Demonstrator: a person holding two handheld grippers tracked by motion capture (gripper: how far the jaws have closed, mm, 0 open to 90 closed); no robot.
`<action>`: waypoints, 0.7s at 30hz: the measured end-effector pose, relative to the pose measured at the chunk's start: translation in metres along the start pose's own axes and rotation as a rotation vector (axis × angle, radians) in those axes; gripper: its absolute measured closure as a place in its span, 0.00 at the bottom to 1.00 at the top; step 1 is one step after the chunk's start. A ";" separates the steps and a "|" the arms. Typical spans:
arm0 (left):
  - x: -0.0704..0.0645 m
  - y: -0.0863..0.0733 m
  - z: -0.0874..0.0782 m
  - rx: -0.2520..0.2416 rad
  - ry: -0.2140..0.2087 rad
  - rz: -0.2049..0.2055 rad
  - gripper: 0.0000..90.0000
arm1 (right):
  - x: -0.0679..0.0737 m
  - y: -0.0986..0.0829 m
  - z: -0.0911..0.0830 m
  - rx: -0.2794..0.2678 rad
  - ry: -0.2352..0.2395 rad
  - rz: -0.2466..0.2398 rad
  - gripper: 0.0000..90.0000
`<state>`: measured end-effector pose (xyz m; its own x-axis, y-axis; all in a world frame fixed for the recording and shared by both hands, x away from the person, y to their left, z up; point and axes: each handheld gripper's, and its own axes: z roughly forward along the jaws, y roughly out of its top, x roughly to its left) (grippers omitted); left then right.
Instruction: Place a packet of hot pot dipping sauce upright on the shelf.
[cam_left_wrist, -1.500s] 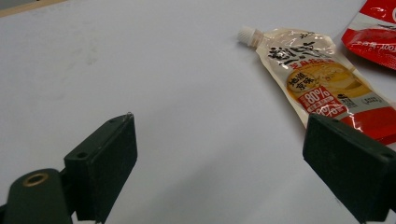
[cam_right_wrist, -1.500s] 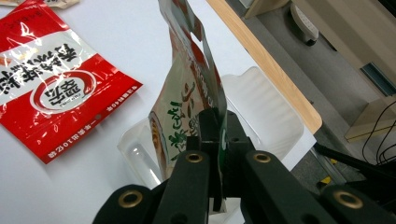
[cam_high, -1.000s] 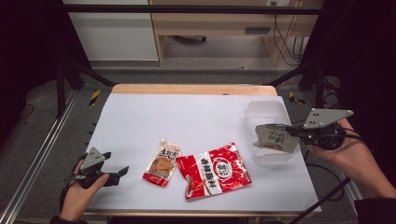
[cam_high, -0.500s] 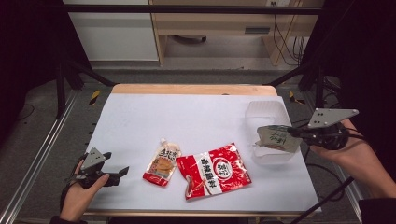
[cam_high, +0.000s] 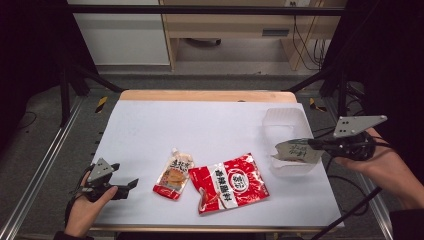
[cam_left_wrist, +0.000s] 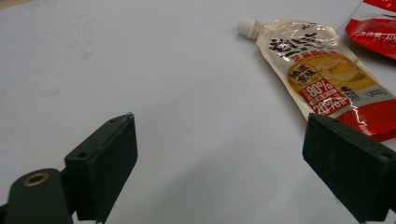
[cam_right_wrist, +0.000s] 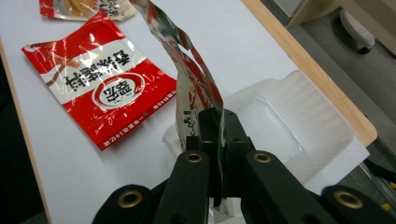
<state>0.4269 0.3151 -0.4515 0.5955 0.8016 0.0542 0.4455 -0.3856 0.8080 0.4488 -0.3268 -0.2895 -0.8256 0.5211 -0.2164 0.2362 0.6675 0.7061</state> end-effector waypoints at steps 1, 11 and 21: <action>0.000 0.000 0.000 0.001 0.000 0.001 0.11 | 0.000 0.000 0.001 -0.001 0.006 0.001 1.00; -0.001 0.000 0.001 0.003 -0.001 0.000 0.11 | -0.006 -0.004 -0.003 0.003 0.032 0.005 1.00; 0.000 0.000 0.001 0.006 0.001 -0.002 0.11 | -0.012 -0.021 0.021 0.018 0.033 0.061 1.00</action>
<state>0.4272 0.3144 -0.4526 0.5940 0.8027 0.0528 0.4506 -0.3864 0.8047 0.4646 -0.3353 -0.3158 -0.8260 0.5433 -0.1503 0.2957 0.6447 0.7050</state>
